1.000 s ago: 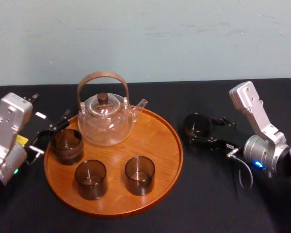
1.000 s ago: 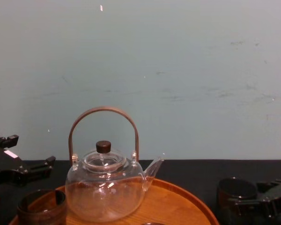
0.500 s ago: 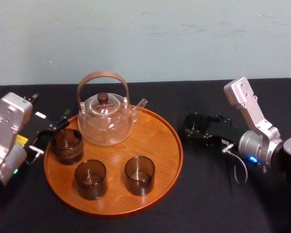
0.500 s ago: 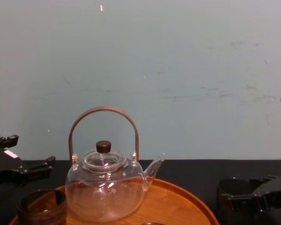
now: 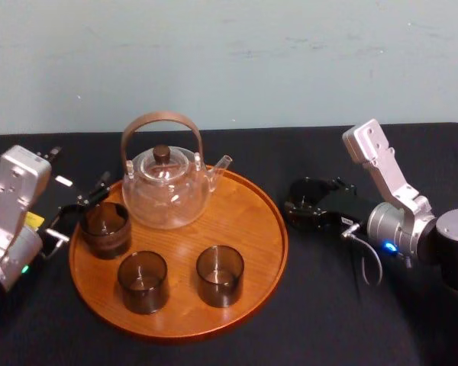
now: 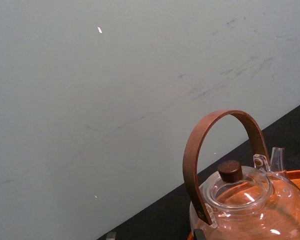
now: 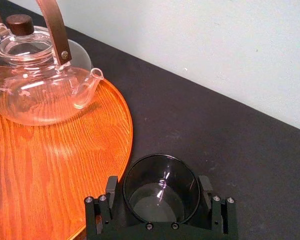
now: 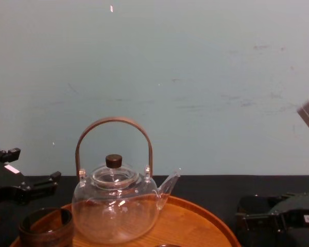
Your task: Pick up the glass from the table and place it on the tray.
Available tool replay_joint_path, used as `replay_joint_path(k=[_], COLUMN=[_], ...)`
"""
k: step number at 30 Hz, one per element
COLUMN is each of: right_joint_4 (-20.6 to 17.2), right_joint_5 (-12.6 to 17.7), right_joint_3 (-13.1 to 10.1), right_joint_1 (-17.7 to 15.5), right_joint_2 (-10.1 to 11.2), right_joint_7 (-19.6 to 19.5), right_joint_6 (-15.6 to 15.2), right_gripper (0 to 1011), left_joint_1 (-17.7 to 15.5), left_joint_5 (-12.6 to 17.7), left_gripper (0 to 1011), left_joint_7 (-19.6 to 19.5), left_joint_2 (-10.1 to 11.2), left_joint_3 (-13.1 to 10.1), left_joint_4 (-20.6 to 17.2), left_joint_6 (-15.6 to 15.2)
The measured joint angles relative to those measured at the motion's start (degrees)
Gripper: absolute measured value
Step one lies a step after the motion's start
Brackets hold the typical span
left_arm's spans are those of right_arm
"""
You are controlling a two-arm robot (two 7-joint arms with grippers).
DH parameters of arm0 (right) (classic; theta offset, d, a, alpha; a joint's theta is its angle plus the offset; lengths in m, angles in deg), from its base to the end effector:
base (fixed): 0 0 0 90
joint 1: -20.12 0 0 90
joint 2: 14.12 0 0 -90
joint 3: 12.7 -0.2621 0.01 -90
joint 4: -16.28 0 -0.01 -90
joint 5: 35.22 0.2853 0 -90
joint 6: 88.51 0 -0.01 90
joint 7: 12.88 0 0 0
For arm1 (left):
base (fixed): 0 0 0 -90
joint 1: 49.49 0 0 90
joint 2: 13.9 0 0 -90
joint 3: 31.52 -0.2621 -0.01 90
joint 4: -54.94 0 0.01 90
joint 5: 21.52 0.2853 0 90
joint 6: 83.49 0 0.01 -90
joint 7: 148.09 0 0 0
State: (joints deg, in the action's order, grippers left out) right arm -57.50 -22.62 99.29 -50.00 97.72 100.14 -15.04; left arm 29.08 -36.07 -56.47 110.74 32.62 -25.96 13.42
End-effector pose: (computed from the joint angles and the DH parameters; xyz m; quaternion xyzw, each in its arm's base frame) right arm 0.3787 -0.0315 -0.2583 -0.2078 0.0542 -0.4531 0.8652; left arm 0.3313 0.0730 -0.2753 0.1414 -0.1324 0.5799 0.7913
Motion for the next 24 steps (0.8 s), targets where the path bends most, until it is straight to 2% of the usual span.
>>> replay_joint_path(k=[17, 24], right_joint_4=[0.46, 0.43], right_joint_5=[-0.62, -0.54], right_joint_3=[0.15, 0.12], right_joint_1=[0.15, 0.14], right_joint_2=[-0.35, -0.32], right_joint_7=[-0.40, -0.36], right_joint_6=[-0.29, -0.28], right_gripper=[1002, 906], left_joint_1=[0.00, 0.00], left_joint_5=[0.00, 0.00], left_gripper=[1001, 1001], left_joint_7=[0.00, 0.00], left_joint_2=[0.00, 0.00], left_joint_3=[0.00, 0.00], left_joint_4=[0.00, 0.00], left_joint_6=[0.00, 0.00])
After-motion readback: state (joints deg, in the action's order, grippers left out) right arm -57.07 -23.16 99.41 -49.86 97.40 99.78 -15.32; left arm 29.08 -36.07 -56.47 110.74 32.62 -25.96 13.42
